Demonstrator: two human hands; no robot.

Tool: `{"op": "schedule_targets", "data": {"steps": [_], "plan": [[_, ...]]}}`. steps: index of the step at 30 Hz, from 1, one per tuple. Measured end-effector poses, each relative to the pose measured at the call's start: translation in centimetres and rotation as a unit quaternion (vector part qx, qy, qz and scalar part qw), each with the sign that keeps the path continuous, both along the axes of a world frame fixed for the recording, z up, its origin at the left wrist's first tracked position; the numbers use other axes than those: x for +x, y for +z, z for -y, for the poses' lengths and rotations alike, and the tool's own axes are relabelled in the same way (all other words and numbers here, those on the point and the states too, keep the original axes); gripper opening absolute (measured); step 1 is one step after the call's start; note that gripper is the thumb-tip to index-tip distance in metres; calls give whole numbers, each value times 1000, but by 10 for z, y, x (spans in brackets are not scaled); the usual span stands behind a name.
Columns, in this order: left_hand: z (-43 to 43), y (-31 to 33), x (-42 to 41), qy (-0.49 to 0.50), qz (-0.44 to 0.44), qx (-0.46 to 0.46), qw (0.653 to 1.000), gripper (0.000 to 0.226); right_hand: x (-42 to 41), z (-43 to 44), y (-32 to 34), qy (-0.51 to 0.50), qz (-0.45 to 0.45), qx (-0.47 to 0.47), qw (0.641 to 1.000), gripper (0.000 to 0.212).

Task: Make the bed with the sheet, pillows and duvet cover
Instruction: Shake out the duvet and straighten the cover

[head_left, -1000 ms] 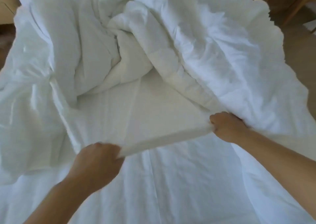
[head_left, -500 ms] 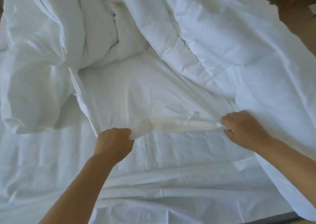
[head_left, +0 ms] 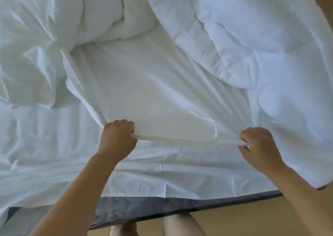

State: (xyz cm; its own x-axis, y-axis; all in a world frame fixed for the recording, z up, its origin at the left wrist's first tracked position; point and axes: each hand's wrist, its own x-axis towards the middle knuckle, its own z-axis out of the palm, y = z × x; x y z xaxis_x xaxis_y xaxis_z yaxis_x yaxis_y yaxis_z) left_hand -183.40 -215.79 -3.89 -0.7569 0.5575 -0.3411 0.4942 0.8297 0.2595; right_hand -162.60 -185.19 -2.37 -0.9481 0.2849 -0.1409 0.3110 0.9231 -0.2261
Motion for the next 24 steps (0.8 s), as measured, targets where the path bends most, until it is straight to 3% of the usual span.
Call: {"op": "schedule_targets", "data": {"steps": [2,4,8,10,12,15,17,19,21,24], "plan": [[-14,-3,13,-7,3,41,999,8,3,11,-22,-25,132,57,989,14],[-13,-8,28,2,-9,94,996,7,-8,35,-43,-62,230,46,970,27],[43,-27,50,54,1,103,993,36,-30,117,-72,-22,217,-70,973,43],[90,-41,53,61,17,34,997,54,-37,165,-80,30,208,-102,972,47],[149,-56,51,48,58,-94,993,70,-42,210,-86,101,209,-110,967,56],[242,-68,40,30,129,-273,953,98,-56,277,-97,213,217,-112,946,68],[295,-75,31,42,135,-316,938,103,-71,323,-102,278,230,-99,927,76],[328,-82,18,63,109,-301,945,87,-87,369,-108,303,230,-70,922,83],[342,-92,5,71,38,-232,969,57,-109,408,-117,274,225,-23,935,81],[354,-99,12,71,21,-148,986,22,-135,441,-125,209,199,5,957,45]]}}
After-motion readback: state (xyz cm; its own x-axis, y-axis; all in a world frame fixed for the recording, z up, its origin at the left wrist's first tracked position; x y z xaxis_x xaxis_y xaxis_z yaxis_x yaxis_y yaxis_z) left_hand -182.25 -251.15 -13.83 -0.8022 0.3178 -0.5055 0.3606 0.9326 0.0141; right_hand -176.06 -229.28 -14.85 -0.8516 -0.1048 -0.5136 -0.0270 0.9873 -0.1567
